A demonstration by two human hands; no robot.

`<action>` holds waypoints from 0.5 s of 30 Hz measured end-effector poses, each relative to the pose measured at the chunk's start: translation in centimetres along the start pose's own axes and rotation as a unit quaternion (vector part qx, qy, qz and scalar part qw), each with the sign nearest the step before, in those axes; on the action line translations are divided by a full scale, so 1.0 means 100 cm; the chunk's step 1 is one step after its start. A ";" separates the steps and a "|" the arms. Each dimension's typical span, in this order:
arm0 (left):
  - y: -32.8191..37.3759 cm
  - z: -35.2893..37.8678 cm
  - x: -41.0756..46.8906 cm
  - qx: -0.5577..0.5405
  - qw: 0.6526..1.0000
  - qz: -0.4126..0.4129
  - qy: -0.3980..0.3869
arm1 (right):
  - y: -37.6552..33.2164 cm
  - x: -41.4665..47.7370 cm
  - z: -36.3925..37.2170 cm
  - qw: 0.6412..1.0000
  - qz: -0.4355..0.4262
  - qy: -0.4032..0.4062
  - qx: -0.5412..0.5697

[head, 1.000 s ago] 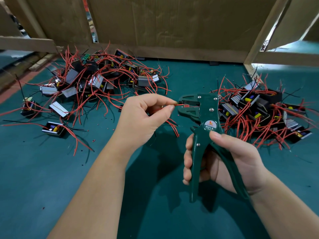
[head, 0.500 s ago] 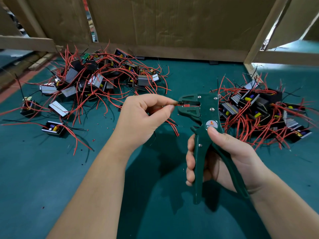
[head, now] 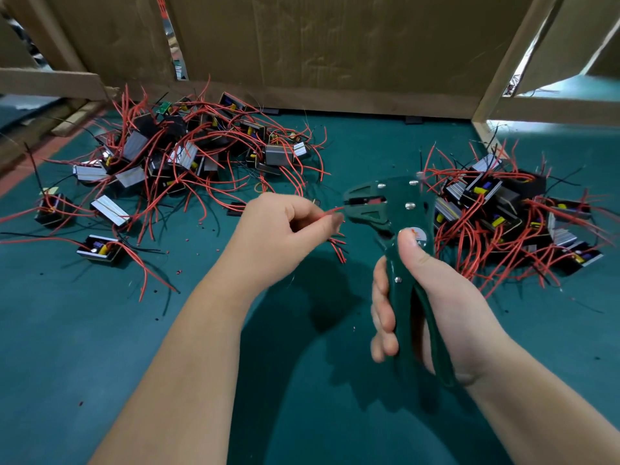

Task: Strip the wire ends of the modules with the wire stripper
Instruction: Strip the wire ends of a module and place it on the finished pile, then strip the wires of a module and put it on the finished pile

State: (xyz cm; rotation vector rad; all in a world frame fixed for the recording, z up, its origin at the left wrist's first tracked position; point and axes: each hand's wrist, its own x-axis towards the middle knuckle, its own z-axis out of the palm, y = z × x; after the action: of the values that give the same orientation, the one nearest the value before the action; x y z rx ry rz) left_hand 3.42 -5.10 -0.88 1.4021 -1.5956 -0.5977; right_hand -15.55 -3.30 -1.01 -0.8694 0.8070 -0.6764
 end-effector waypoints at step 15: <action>0.006 -0.004 0.002 -0.206 0.975 -0.078 0.019 | -0.011 0.003 -0.011 0.993 0.063 -0.033 0.097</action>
State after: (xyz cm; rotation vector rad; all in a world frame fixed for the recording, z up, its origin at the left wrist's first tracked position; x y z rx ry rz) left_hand 3.49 -5.05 -0.08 1.2206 -1.2462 -0.9308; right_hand -16.49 -4.48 -0.62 -0.6564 0.7175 -0.6000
